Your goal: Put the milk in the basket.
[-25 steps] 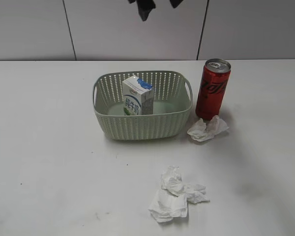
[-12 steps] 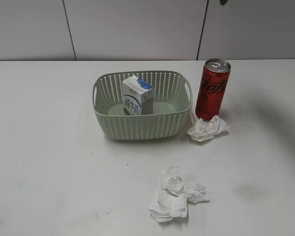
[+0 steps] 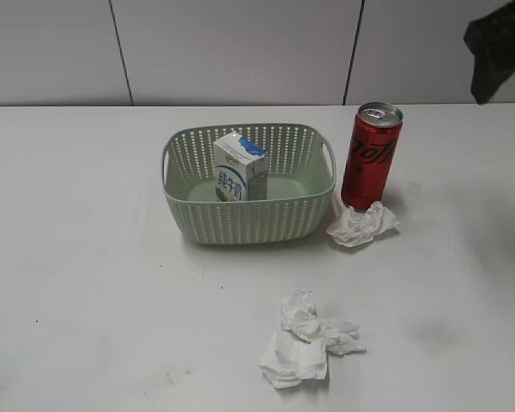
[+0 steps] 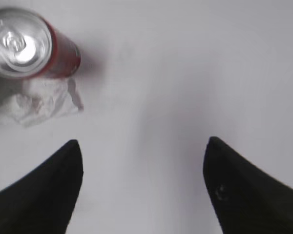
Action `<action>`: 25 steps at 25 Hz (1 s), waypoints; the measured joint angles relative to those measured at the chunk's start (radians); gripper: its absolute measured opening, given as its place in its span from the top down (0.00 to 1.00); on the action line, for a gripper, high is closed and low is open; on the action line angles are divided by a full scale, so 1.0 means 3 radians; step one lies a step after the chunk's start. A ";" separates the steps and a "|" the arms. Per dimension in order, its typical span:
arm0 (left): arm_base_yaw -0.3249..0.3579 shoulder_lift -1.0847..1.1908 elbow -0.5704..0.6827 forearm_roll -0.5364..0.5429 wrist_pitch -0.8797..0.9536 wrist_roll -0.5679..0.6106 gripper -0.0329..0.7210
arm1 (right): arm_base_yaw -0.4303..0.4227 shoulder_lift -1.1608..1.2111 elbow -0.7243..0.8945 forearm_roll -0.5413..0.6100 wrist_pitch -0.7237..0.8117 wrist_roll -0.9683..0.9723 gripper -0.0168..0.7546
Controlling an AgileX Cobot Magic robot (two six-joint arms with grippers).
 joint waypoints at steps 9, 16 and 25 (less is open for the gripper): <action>0.0000 0.0000 0.0000 0.0000 0.0000 0.0000 0.65 | 0.0000 -0.1248 0.1704 0.0032 -0.0471 -0.0016 0.21; 0.0000 0.0000 0.0000 0.0000 0.0000 0.0000 0.65 | 0.0000 -0.2303 0.2658 0.0085 -0.0562 -0.0013 0.21; 0.0000 0.0000 0.0000 0.0000 0.0000 0.0000 0.65 | 0.0000 -0.3421 0.3439 0.0211 -0.0642 0.0001 0.21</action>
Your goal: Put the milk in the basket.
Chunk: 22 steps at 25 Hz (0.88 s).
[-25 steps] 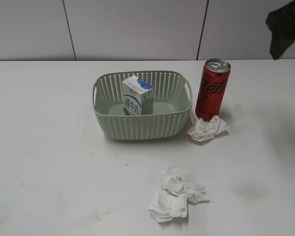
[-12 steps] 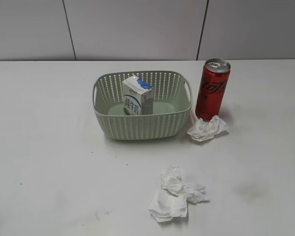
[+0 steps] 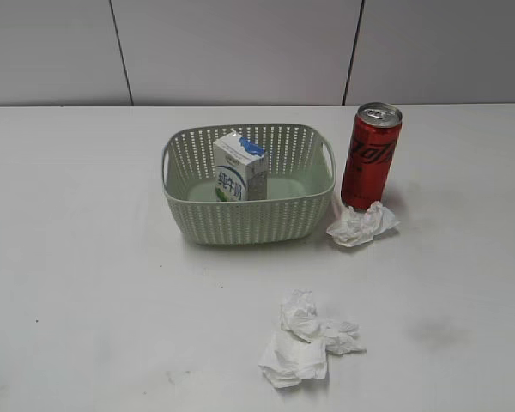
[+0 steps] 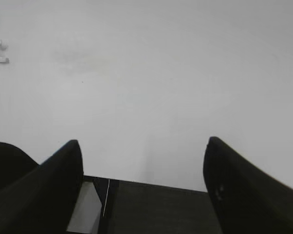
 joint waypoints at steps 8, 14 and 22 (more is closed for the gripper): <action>0.0000 0.0000 0.0000 0.0000 0.0000 0.0000 0.65 | 0.0000 -0.0971 0.0273 0.0010 0.0053 0.0000 0.21; 0.0000 0.0000 0.0000 0.0000 0.0000 0.0000 0.65 | 0.0000 -0.1559 0.0286 0.0010 0.0069 0.0000 0.21; 0.0000 0.0000 0.0000 0.0000 0.0000 0.0000 0.65 | -0.0003 -0.2350 0.0286 0.0010 0.0072 0.0000 0.21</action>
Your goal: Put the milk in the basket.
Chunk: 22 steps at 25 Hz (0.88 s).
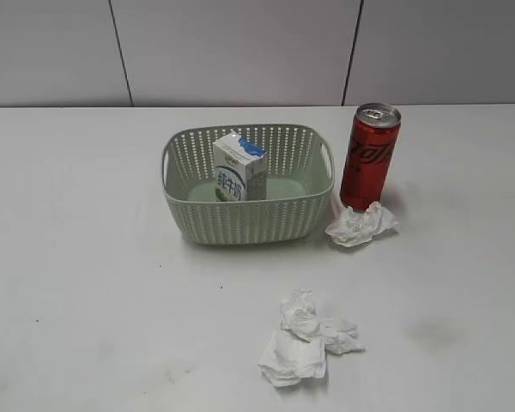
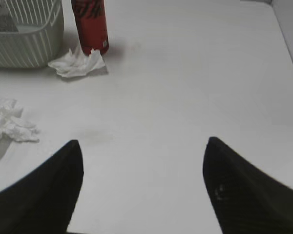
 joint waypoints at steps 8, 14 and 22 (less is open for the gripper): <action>0.0000 0.0000 0.0000 0.0000 0.0000 0.0000 0.65 | -0.0147 -0.0057 0.0000 0.0000 0.0016 0.0000 0.21; 0.0000 0.0000 0.0000 0.0000 0.0000 0.0000 0.65 | -0.0358 -0.0057 0.0000 0.0000 0.0016 0.0000 0.21; 0.0000 0.0000 0.0000 0.0000 0.0000 0.0000 0.65 | -0.0590 -0.0057 0.0000 0.0000 0.0016 0.0000 0.21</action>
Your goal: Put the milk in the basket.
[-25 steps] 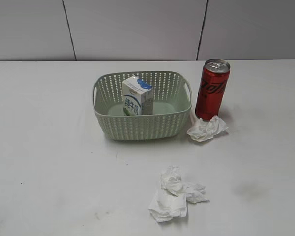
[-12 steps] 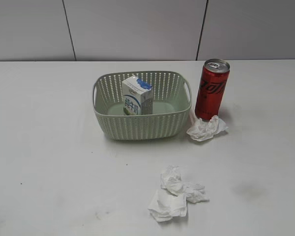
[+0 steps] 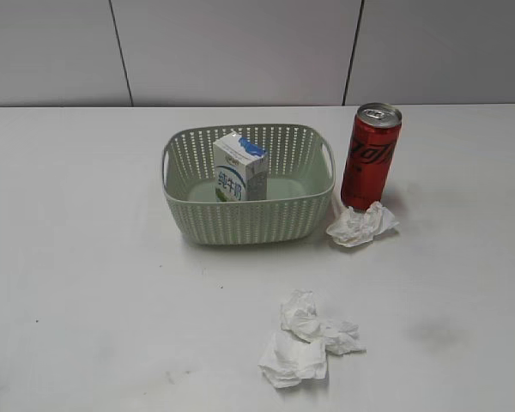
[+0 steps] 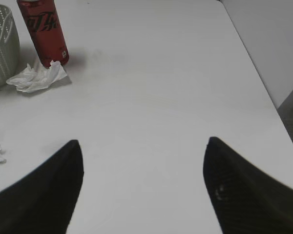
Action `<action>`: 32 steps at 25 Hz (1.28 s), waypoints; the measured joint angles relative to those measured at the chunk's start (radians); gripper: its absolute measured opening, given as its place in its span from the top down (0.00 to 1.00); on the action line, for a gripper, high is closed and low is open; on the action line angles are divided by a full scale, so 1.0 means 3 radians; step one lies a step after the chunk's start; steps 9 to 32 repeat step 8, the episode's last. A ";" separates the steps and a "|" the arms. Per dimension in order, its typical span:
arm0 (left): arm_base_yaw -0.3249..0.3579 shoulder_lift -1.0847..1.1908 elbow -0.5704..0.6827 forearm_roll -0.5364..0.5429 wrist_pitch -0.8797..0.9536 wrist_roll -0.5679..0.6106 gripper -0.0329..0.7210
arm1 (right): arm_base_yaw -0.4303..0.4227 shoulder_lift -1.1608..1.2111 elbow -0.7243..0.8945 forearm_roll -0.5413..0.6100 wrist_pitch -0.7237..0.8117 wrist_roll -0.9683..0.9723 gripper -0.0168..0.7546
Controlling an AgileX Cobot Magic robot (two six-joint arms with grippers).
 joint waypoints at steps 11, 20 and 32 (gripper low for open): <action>0.0000 0.0000 0.0000 0.0000 0.0000 0.0000 0.65 | 0.0000 0.0000 0.0000 0.0000 0.0000 0.0000 0.21; 0.0000 0.0000 0.0000 0.0000 0.0000 0.0000 0.65 | 0.0000 0.0000 0.0000 0.0000 0.0000 0.0000 0.21; 0.0000 0.0000 0.0000 0.0000 0.0000 0.0000 0.65 | 0.0000 0.0000 0.0000 0.0000 0.0000 0.0000 0.21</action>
